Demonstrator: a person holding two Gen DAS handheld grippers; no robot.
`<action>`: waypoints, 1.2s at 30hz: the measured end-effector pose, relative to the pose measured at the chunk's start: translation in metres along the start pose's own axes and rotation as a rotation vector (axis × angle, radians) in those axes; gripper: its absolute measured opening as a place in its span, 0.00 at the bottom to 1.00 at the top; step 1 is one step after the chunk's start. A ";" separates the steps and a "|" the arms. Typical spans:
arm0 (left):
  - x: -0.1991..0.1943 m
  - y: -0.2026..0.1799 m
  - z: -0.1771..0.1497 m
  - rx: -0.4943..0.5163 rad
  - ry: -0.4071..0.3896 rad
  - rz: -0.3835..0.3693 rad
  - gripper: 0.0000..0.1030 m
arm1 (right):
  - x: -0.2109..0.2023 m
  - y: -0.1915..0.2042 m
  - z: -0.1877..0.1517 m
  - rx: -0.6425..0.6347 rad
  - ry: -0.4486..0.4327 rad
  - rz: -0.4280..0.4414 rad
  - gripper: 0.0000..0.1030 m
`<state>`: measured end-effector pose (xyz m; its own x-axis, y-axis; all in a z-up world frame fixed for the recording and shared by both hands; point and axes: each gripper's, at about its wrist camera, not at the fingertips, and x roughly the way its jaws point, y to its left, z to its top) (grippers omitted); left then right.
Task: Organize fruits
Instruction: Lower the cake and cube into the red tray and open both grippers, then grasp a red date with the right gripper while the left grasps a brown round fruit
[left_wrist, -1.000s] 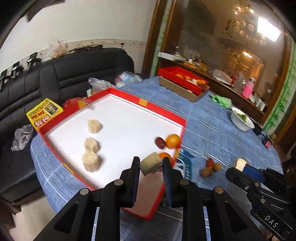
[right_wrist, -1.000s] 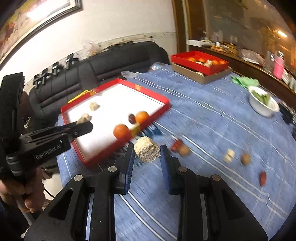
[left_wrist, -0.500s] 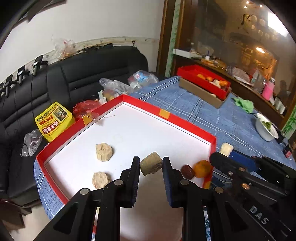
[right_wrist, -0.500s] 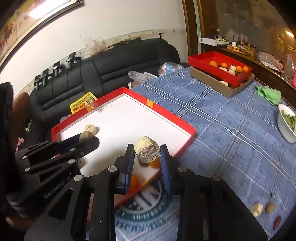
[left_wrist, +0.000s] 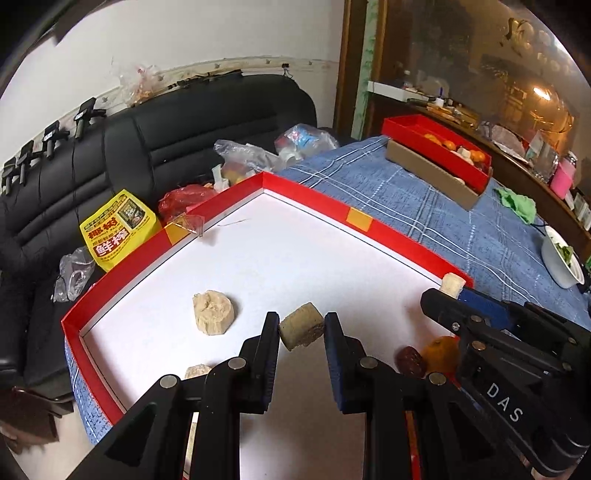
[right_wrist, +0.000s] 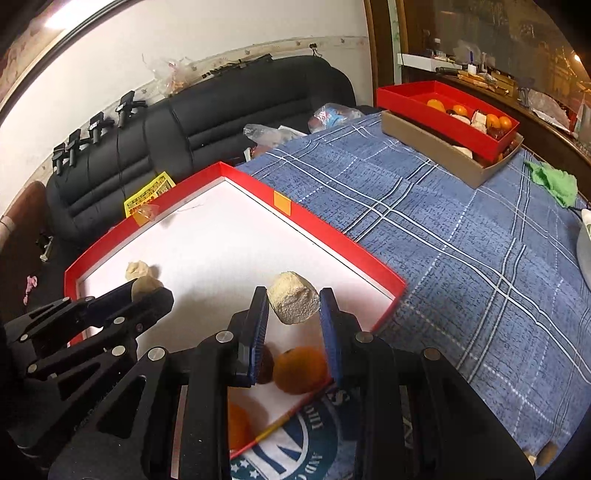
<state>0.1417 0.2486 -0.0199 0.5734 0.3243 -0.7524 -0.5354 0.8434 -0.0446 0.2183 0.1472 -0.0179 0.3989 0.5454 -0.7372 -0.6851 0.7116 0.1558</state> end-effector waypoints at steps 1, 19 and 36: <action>0.001 0.000 0.000 0.000 0.002 0.003 0.22 | 0.002 0.000 0.000 0.000 0.003 -0.001 0.26; 0.016 0.016 0.004 -0.029 0.020 0.069 0.22 | 0.032 0.009 0.009 -0.005 0.046 -0.017 0.26; 0.000 0.037 0.003 -0.129 0.047 0.118 0.59 | 0.017 0.006 -0.001 0.019 0.058 -0.040 0.65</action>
<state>0.1242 0.2809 -0.0193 0.4743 0.3947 -0.7869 -0.6738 0.7380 -0.0359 0.2205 0.1603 -0.0296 0.3898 0.4901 -0.7797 -0.6570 0.7412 0.1374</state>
